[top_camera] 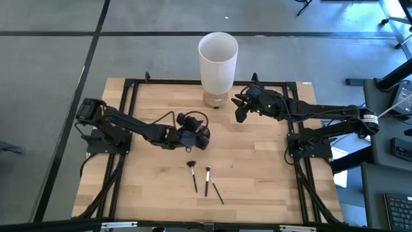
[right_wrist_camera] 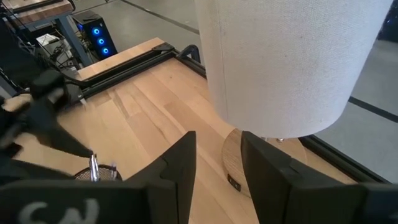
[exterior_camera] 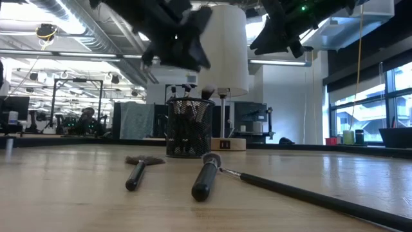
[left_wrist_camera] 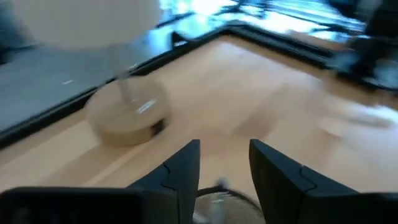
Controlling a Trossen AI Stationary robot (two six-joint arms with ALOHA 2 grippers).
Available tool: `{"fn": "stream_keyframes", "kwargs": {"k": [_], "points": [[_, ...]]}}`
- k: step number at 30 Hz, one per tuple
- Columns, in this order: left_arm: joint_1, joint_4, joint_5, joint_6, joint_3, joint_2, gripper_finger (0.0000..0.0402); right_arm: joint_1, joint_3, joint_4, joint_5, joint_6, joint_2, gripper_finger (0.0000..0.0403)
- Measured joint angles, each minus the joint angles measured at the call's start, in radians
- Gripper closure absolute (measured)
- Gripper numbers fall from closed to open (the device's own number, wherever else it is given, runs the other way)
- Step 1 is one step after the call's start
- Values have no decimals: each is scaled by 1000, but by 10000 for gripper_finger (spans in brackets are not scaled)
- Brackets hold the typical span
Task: Put items in baskets/containers
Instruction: Put the black powder brush into the black pen holder
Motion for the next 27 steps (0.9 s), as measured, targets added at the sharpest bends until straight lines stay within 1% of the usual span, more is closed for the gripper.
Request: {"fn": "stream_keyframes", "kwargs": {"k": [2,5,7,9,12,16,17,20,22,24,27], "points": [[-9,-11,78,80,0,-47,268,0,0,-3,0,0,0,276],[-39,-52,228,181,1,-113,271,0,0,-8,0,-3,0,276],[-66,-117,323,194,1,-145,274,0,0,-12,0,-2,0,276],[-93,-185,377,119,1,-162,277,0,0,-18,0,2,0,276],[-136,-310,381,-89,1,-159,281,0,0,-19,-1,22,0,276],[-179,-498,421,-331,-1,-108,284,0,0,-19,-3,49,0,276],[-186,-523,439,-394,-1,-93,284,0,0,-20,-3,50,0,276],[-186,-553,506,-591,-1,-55,280,0,0,-26,-9,54,0,276],[-173,-523,540,-697,-1,-34,276,0,0,-32,-10,66,0,276],[-160,-485,565,-747,0,-17,272,0,0,-38,-10,77,0,276],[-150,-451,593,-766,0,18,264,0,0,-49,-10,79,0,276]]}}
